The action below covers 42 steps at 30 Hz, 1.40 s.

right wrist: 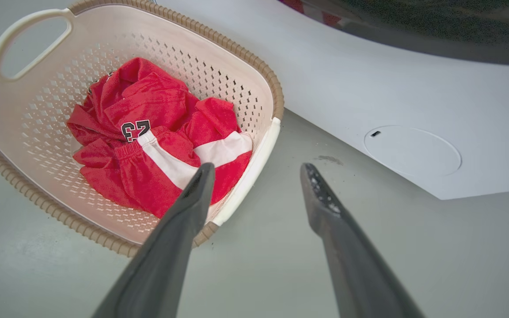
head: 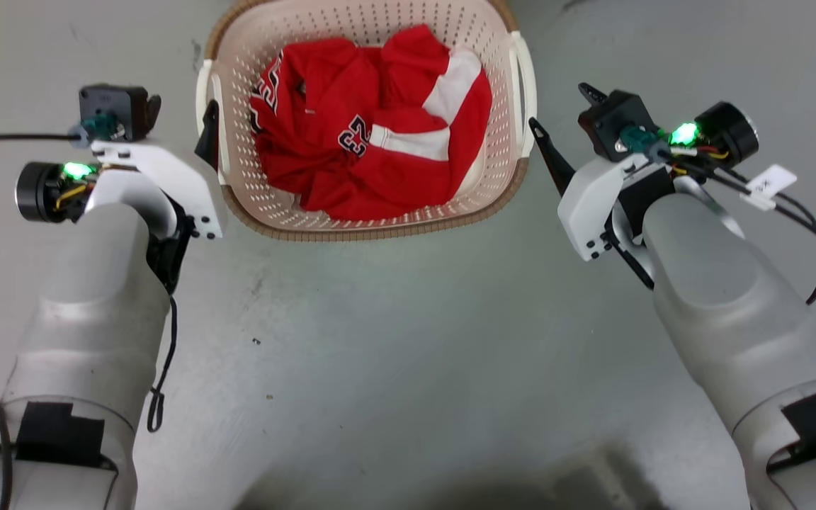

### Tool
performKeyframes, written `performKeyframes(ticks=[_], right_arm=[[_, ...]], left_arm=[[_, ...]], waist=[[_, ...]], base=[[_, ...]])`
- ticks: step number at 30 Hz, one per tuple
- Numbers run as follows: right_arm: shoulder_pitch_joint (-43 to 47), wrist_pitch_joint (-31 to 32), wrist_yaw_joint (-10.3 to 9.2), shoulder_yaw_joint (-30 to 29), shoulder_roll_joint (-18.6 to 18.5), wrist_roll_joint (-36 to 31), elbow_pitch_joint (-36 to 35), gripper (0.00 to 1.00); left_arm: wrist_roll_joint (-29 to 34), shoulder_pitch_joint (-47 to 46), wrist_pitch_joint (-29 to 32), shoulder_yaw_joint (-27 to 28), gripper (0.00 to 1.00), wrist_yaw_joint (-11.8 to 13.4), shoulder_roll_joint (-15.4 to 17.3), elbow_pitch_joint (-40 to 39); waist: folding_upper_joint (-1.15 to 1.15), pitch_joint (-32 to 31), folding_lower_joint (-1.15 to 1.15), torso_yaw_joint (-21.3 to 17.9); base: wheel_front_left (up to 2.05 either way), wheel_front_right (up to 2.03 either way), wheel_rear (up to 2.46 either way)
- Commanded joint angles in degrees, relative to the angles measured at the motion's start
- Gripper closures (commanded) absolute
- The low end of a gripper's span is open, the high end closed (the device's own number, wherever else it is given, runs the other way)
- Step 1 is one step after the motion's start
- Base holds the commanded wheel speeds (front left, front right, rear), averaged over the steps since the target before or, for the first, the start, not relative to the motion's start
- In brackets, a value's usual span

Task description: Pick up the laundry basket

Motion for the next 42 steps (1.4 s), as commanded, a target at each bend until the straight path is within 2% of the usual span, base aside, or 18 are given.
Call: performKeyframes(ticks=[1,10,24,42], right_arm=[[-2.19,0.32,-0.05,0.91,-0.10,0.67,1.75,0.00],[-7.83,2.58,-0.06,4.83,-0.09,4.98,5.45,0.00],[-12.67,5.92,-0.06,7.12,-0.09,7.40,7.68,0.00],[-14.55,7.73,-0.07,7.24,-0.19,7.90,8.89,0.00]], left_arm=[[-0.89,-1.65,0.46,-0.70,0.00,-0.07,0.24,1.07],[-4.15,-7.03,3.57,-4.07,0.00,-0.07,1.27,4.06],[-8.13,-12.15,7.81,-8.69,0.00,-0.07,2.62,5.43],[-12.59,-13.90,9.03,-14.10,0.00,-0.08,1.66,6.24]], waist=[[0.00,1.80,-0.01,0.12],[0.00,6.06,-0.01,0.08],[0.00,10.09,-0.01,0.21],[0.00,13.61,-0.01,0.61]], base=[[0.00,0.00,0.00],[0.00,0.00,0.00],[0.00,0.00,0.00],[0.00,0.00,0.00]])
